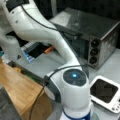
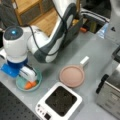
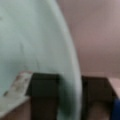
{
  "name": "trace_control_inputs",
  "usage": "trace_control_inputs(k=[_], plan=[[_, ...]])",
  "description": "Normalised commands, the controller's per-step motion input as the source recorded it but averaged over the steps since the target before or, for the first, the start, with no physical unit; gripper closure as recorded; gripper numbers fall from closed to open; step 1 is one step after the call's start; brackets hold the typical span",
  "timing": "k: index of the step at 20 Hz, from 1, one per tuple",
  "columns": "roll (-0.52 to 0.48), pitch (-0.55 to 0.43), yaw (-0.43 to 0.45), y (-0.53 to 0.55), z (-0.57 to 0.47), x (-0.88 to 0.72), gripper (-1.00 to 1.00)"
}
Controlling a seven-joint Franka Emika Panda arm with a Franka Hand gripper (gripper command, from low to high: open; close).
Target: Pick up the pan. Place the pan on the table. Pick up the bowl. Place the bowl on the stove.
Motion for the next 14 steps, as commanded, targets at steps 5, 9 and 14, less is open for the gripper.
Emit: trace_control_inputs(k=[5, 9, 14], plan=[[0.199, -0.046, -0.071, 0.02, -0.06, -0.08, 1.0], [0.205, -0.043, -0.071, 0.01, -0.06, -0.07, 1.0], [0.217, -0.038, -0.07, -0.01, -0.03, -0.07, 1.0]])
